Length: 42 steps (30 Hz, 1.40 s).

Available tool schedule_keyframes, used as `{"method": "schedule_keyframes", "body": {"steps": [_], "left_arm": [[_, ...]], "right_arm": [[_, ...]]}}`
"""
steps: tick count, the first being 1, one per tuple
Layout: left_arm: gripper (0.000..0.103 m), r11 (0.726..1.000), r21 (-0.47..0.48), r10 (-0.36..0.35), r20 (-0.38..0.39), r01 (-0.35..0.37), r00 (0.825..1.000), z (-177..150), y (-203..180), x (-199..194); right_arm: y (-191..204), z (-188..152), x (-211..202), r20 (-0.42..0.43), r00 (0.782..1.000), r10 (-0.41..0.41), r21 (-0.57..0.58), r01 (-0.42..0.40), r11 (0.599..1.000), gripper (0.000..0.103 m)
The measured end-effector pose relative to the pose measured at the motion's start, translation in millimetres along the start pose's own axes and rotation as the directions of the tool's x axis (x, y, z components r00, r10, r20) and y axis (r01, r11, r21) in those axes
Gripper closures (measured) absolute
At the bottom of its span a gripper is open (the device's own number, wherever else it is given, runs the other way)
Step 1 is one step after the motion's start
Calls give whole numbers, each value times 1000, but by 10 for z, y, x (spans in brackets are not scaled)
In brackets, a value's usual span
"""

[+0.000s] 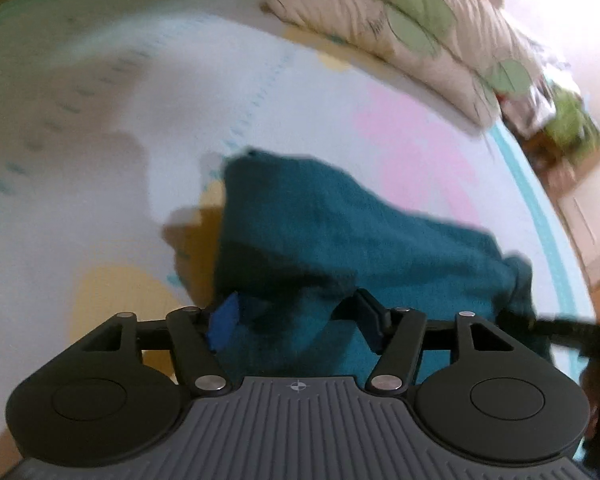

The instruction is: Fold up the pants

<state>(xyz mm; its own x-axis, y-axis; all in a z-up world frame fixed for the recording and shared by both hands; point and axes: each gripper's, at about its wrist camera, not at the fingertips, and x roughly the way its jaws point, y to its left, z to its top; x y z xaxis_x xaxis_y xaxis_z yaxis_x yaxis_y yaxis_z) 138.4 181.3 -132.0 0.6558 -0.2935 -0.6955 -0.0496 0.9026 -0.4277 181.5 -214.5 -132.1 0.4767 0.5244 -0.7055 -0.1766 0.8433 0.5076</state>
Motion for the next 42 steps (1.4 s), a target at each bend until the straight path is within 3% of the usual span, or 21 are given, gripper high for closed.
{"method": "schedule_keyframes", "body": {"steps": [3,6,8,9,13,17,19,20,24,28,31,34,36,38,40,42], "left_arm": [[42,999,-49,22,73,-18,997,-40,126,-185],[42,998,-32,48,3,-48,999,-55,254,-109],[41,997,-74,0,-66,-5,998,-68,346,-16],[35,996,-90,-18,-54,13,998,-77,357,-19],[33,996,-62,-65,-52,62,997,-8,210,107],[29,999,-16,-50,-50,49,997,130,0,335],[56,998,-21,-53,-49,52,997,179,-34,350],[83,998,-27,-53,-50,51,997,186,-37,326],[90,998,26,-53,-1,53,999,218,-144,-27],[90,997,47,-59,-8,59,998,353,-106,-462],[90,998,57,-16,17,15,1000,520,46,-709],[87,998,48,46,14,-47,999,728,272,-695],[75,992,43,115,-19,-114,993,796,456,-530],[73,980,18,201,-79,-200,976,763,668,-339],[75,956,10,291,-102,-292,951,666,819,-288],[76,945,18,326,-72,-326,943,566,893,-402]], "right_arm": [[6,4,10,-4,1000,-1,-12,0,1000,76],[5,10,35,-7,1000,0,-4,0,1000,76],[-3,11,40,-6,1000,2,5,-2,1000,75],[-8,12,40,-6,1000,3,6,-3,1000,75],[-43,28,53,-12,1000,9,16,-9,1000,75],[-52,38,58,-11,1000,8,16,-8,1000,75],[-36,32,51,-5,1000,3,9,-3,1000,75],[-10,26,31,5,1000,0,0,0,1000,75],[254,-2,-85,32,999,-14,-67,16,998,76],[623,73,-278,57,996,65,-90,-60,994,77],[945,151,-309,47,989,139,-116,-133,984,77],[1223,218,-137,14,985,170,-145,-166,975,77],[1345,226,129,3,992,130,-203,-126,971,70],[1354,207,444,-15,1000,21,-235,-24,972,62],[1322,180,619,-50,996,-76,-217,63,974,62],[1279,127,546,-24,999,-41,-180,36,983,58]]}}
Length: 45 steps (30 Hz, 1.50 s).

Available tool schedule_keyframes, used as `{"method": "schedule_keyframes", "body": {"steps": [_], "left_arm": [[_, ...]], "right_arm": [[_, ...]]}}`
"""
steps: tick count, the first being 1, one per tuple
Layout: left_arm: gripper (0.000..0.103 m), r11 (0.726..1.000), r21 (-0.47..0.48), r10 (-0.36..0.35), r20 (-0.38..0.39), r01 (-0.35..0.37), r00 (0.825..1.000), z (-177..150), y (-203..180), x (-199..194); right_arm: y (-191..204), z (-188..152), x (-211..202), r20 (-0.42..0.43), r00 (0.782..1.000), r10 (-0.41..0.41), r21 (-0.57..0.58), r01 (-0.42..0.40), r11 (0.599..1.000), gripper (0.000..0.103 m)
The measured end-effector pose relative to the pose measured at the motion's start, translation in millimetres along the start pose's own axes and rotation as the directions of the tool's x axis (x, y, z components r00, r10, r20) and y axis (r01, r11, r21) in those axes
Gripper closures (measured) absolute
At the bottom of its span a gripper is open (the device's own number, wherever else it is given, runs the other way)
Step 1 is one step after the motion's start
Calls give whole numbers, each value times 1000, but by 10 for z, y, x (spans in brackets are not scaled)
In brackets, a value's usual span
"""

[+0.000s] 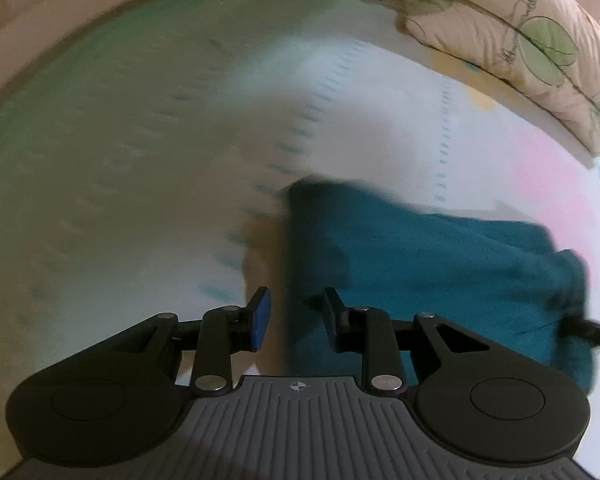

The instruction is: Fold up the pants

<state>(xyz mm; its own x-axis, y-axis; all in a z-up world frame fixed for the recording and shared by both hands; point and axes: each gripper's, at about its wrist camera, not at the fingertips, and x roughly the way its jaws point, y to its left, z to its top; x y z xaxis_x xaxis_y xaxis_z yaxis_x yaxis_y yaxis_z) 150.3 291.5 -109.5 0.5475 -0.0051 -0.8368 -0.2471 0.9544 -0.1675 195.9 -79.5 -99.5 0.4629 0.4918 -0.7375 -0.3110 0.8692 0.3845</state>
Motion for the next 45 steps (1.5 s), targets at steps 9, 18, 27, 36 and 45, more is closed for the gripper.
{"method": "schedule_keyframes", "body": {"steps": [9,18,27,36,45], "left_arm": [[76,988,70,-144,121,137,982,-524,-431,-524],[76,988,82,-138,59,133,989,-1163,-711,-136],[76,998,19,-59,151,57,987,-1387,-778,-649],[75,999,35,27,232,-37,972,-1906,-898,-1061],[75,998,-43,57,169,-50,984,-2051,-741,-1093]], "right_arm": [[425,-364,-624,272,962,21,-113,11,994,63],[248,-967,-217,147,988,-38,-204,68,977,83],[494,-1175,-881,251,968,-14,-180,61,982,68],[665,-1627,-1259,297,955,-28,-181,86,980,61],[776,-1837,-1308,303,953,-18,-205,84,975,60]]}}
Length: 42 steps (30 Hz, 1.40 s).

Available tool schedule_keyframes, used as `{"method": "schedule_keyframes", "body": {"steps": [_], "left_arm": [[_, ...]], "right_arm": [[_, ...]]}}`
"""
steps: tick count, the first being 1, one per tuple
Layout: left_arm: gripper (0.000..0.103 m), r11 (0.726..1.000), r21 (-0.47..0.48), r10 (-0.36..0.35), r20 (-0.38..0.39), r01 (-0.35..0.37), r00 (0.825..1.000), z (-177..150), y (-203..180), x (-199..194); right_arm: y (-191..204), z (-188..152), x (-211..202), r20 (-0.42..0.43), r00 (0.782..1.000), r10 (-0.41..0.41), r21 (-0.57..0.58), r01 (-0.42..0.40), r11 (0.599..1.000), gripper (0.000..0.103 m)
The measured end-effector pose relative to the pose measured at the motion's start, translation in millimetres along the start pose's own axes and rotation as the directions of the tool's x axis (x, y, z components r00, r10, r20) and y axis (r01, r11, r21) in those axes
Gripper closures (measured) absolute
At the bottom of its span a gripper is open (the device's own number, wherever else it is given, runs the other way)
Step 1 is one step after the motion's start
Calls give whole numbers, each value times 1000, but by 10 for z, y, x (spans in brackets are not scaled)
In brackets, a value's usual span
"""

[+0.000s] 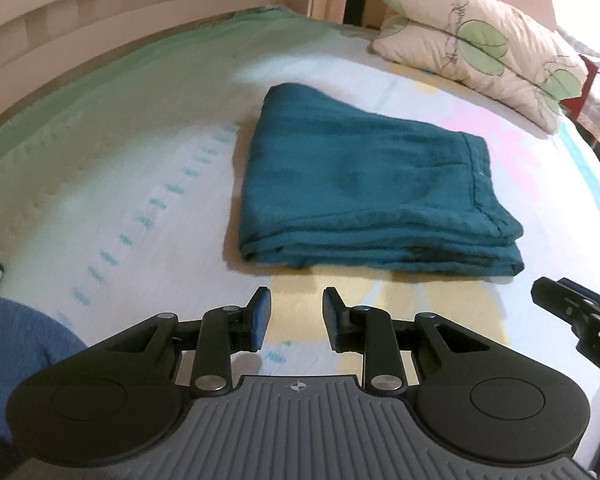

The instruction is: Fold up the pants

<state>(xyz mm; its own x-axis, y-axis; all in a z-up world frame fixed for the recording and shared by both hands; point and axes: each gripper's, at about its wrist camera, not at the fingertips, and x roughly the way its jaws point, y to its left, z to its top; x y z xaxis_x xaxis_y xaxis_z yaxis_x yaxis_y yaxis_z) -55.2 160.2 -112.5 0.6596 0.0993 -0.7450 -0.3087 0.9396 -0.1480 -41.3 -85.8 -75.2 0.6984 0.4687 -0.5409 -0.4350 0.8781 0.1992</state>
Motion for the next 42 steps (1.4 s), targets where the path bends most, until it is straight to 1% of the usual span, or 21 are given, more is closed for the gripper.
{"method": "schedule_keyframes", "body": {"steps": [4,7,10,15,20,42], "left_arm": [[76,1000,10,14,-14,-14,1000,-42,-12,26],[76,999,45,9,-16,-8,1000,-59,-55,27],[76,998,60,11,-18,-10,1000,-75,-76,31],[76,999,40,9,-23,-8,1000,-75,-45,30],[76,1000,17,4,-44,-4,999,-73,-15,60],[76,999,33,4,-60,-2,998,-83,-32,91]], "right_arm": [[30,-46,-18,5,1000,-1,-2,1,1000,55],[46,-63,-41,11,1000,-8,-8,8,1000,54],[54,-68,-50,18,1000,-15,-11,15,1000,54],[75,-83,-49,16,1000,-17,-19,17,1000,54],[101,-106,-22,8,1000,-19,-23,19,1000,54],[129,-151,96,-35,999,-24,-12,23,1000,54]]}}
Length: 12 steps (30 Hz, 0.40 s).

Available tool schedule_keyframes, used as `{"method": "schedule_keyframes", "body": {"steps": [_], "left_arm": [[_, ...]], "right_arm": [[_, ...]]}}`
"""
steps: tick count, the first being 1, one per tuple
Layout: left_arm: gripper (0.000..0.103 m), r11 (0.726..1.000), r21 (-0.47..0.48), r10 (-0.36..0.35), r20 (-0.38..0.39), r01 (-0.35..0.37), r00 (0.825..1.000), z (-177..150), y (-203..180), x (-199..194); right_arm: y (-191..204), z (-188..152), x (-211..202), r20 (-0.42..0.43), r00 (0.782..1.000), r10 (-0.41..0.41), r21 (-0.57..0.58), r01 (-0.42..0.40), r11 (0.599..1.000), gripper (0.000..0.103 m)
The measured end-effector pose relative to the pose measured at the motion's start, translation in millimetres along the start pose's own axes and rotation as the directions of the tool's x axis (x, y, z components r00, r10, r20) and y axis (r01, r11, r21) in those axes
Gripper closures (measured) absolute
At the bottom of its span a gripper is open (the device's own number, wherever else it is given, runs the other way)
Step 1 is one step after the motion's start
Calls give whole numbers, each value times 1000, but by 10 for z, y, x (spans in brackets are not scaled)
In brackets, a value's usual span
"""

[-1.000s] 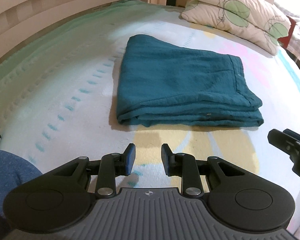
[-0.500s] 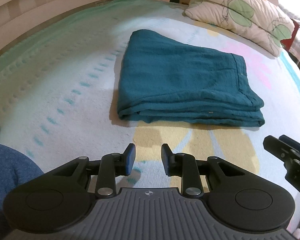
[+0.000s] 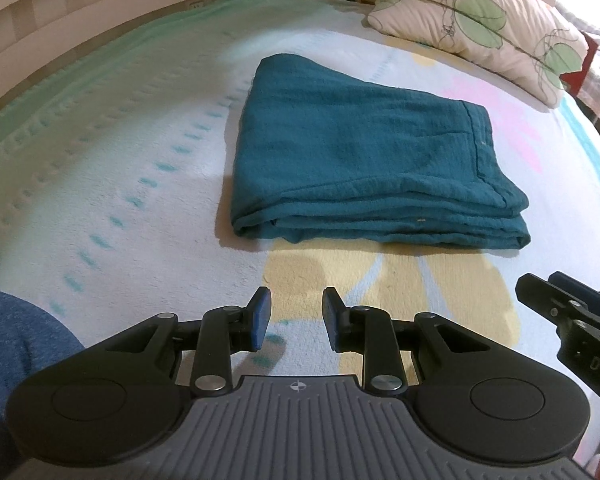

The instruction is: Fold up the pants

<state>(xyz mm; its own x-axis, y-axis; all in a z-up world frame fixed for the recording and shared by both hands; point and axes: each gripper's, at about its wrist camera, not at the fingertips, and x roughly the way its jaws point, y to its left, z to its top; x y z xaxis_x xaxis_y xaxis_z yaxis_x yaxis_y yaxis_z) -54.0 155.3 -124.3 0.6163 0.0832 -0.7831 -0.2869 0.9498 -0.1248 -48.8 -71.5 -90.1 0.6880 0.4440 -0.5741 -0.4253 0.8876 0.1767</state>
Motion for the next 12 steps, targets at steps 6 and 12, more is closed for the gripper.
{"method": "schedule_keyframes", "body": {"steps": [6,12], "left_arm": [[76,1000,1,5,4,-5,1000,1,-4,4],[76,1000,22,8,10,-9,1000,8,-23,15]], "right_arm": [[-7,-9,32,-13,1000,-2,4,3,1000,54],[-7,-27,68,-28,1000,-6,6,6,1000,54]]}}
